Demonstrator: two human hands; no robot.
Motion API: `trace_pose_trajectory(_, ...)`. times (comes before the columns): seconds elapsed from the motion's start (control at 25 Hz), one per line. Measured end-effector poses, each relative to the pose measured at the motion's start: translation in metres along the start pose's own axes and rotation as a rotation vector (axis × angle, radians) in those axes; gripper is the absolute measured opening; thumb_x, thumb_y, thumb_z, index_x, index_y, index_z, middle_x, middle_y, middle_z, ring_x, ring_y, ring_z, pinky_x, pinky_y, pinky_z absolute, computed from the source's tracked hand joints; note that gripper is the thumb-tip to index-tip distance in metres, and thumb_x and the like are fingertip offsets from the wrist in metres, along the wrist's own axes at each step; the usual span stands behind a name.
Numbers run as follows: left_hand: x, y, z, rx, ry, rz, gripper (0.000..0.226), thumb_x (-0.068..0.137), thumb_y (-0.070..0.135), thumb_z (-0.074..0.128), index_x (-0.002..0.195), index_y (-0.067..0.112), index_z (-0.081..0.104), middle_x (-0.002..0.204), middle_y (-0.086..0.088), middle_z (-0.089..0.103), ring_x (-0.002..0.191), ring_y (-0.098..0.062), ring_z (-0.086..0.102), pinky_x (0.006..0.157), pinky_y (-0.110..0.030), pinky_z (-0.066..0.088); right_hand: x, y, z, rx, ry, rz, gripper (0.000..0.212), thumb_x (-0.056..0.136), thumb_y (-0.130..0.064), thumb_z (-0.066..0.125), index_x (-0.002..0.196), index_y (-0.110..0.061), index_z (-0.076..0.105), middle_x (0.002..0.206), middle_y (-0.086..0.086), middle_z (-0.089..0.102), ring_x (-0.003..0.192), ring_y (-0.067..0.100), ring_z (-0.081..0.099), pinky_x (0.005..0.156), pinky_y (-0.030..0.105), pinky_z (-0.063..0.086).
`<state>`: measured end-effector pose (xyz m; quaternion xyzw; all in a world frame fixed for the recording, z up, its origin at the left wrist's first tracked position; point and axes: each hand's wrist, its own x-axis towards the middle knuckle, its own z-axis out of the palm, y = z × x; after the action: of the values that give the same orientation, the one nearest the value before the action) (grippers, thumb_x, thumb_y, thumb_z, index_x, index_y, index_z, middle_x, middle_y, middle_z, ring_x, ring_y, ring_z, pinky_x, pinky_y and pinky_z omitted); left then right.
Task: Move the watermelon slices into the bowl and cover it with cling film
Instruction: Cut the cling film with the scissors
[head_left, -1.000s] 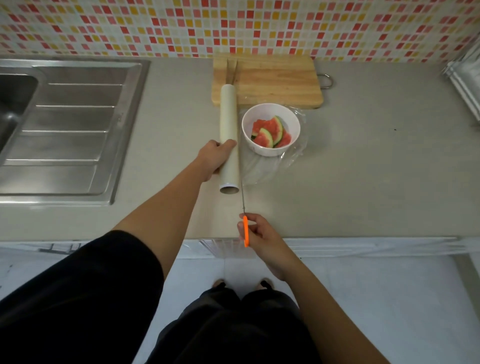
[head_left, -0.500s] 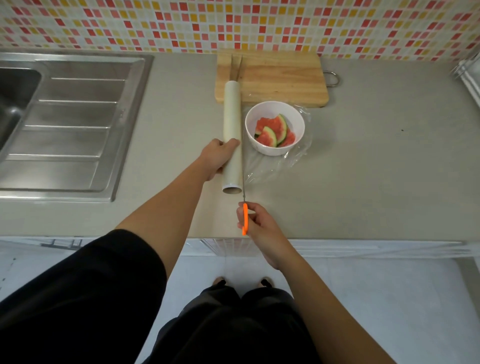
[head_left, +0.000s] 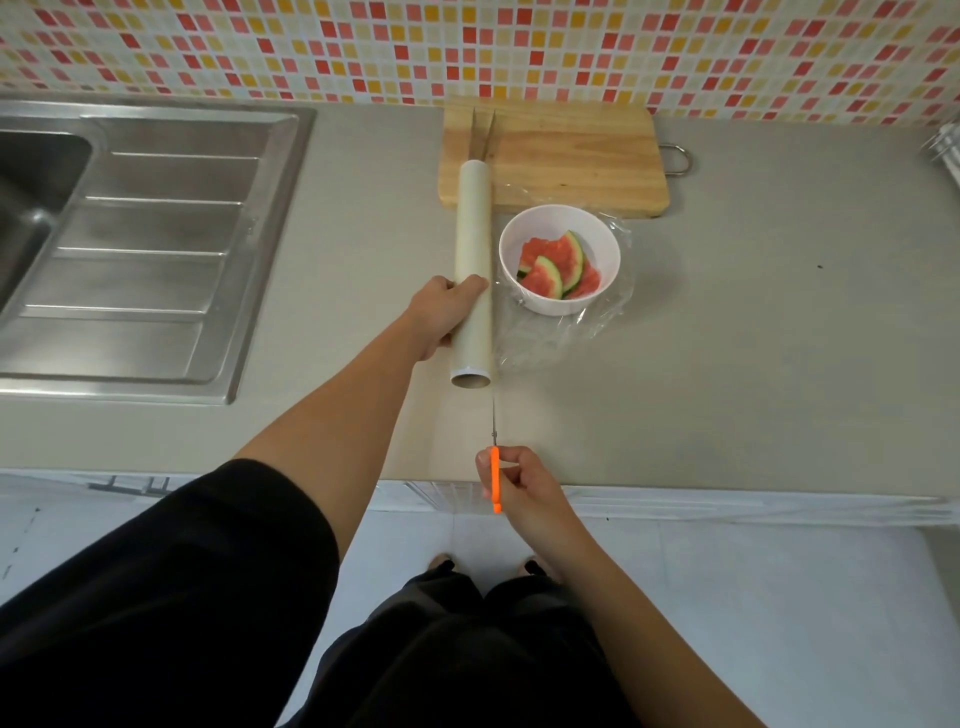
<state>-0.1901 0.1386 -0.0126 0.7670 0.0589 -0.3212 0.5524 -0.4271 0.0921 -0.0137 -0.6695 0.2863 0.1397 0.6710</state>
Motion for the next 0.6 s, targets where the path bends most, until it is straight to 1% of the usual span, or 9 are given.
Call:
trace_pose_trajectory(0.08, 0.0, 0.0, -0.001, 0.003, -0.002, 0.0, 0.05, 0.078, 0.046, 0.058, 0.11, 0.009, 0.05, 0.109, -0.009, 0.062, 0.089, -0.023, 0.065, 0.069, -0.035, 0.055, 0.005, -0.005, 0.001, 0.024, 0.002, -0.006, 0.051, 0.06, -0.072, 0.057, 0.098, -0.039, 0.054, 0.088, -0.009, 0.064, 0.084, 0.003, 0.06, 0.076, 0.02, 0.043)
trace_pose_trajectory(0.16, 0.001, -0.001, -0.002, 0.003, -0.003, 0.0, 0.051, 0.078, 0.046, 0.058, 0.112, 0.008, 0.051, 0.109, -0.01, 0.063, 0.09, -0.024, 0.065, 0.072, -0.036, 0.055, 0.013, -0.012, 0.001, 0.043, -0.005, -0.01, 0.052, 0.06, -0.072, 0.058, 0.1, -0.038, 0.054, 0.094, -0.009, 0.063, 0.089, 0.005, 0.06, 0.078, 0.022, 0.043)
trace_pose_trajectory(0.24, 0.001, -0.001, -0.003, -0.004, -0.002, 0.003, 0.05, 0.079, 0.046, 0.058, 0.111, 0.008, 0.051, 0.109, -0.01, 0.063, 0.09, -0.024, 0.065, 0.075, -0.037, 0.056, 0.02, -0.017, 0.002, 0.041, -0.007, -0.02, 0.05, 0.061, -0.071, 0.058, 0.099, -0.038, 0.053, 0.099, -0.007, 0.063, 0.094, 0.008, 0.06, 0.081, 0.024, 0.044)
trace_pose_trajectory(0.32, 0.001, -0.002, -0.004, -0.01, 0.001, 0.005, 0.049, 0.08, 0.046, 0.058, 0.11, 0.009, 0.051, 0.109, -0.01, 0.063, 0.09, -0.024, 0.064, 0.078, -0.038, 0.055, 0.025, -0.02, 0.003, 0.045, -0.004, -0.032, 0.045, 0.064, -0.068, 0.059, 0.097, -0.039, 0.053, 0.1, -0.005, 0.064, 0.095, 0.01, 0.061, 0.084, 0.026, 0.046)
trace_pose_trajectory(0.44, 0.001, -0.005, -0.004, -0.015, 0.005, 0.008, 0.046, 0.08, 0.046, 0.058, 0.107, 0.01, 0.051, 0.109, -0.01, 0.062, 0.091, -0.025, 0.064, 0.081, -0.041, 0.055, 0.029, -0.022, 0.005, 0.061, 0.021, -0.042, 0.041, 0.065, -0.065, 0.059, 0.095, -0.038, 0.053, 0.094, -0.005, 0.064, 0.091, 0.01, 0.062, 0.079, 0.024, 0.045)
trace_pose_trajectory(0.6, 0.0, -0.005, -0.002, -0.026, -0.002, 0.004, 0.051, 0.08, 0.047, 0.059, 0.111, 0.008, 0.051, 0.112, -0.012, 0.063, 0.096, -0.027, 0.064, 0.08, -0.041, 0.055, 0.034, -0.024, 0.005, 0.072, 0.046, -0.071, 0.039, 0.067, -0.064, 0.059, 0.095, -0.036, 0.054, 0.082, -0.007, 0.061, 0.079, 0.005, 0.06, 0.073, 0.023, 0.043)
